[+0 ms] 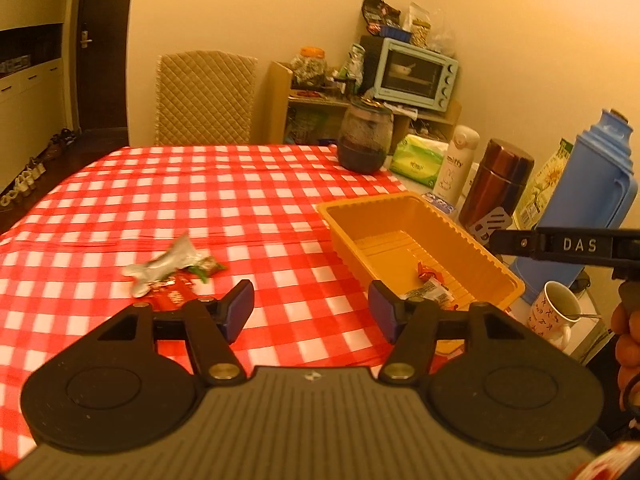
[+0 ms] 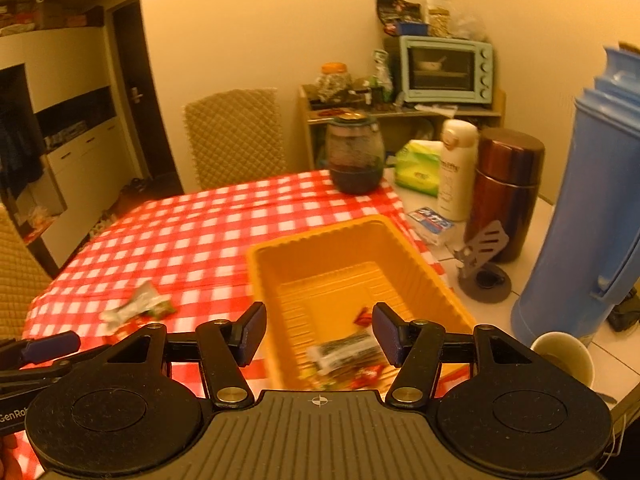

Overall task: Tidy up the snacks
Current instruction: 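Lower the clear packet into the tray and open the right gripper, then move both grippers back toward the remaining snack pile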

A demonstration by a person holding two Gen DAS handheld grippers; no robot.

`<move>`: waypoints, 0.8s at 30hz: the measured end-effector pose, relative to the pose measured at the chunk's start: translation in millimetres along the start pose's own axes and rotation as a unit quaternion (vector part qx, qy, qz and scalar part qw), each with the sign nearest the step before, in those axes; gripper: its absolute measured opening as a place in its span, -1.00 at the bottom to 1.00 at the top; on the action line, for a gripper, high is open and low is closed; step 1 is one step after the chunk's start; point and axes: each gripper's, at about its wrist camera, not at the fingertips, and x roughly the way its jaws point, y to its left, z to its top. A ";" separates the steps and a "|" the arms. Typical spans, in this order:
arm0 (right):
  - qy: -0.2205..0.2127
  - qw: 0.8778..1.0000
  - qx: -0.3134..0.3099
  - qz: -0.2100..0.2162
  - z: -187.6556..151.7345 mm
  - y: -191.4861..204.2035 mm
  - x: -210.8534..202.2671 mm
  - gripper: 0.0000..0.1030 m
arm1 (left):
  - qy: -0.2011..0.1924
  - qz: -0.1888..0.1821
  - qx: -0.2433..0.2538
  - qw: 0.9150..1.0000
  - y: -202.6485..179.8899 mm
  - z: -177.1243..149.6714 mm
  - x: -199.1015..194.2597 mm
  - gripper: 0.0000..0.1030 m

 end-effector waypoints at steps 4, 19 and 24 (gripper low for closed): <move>-0.002 1.000 -0.012 0.009 -3.7 23.4 -10.8 0.20 | -0.005 0.009 -0.006 1.000 14.0 -0.1 -23.6 0.27; 0.014 0.998 -0.051 0.037 -19.4 90.6 -3.8 0.30 | -0.010 0.049 -0.019 0.999 64.0 -6.8 -59.2 0.37; 0.023 0.997 -0.063 0.047 -24.9 106.4 9.6 0.31 | -0.004 0.061 -0.025 0.998 82.5 -11.5 -58.6 0.38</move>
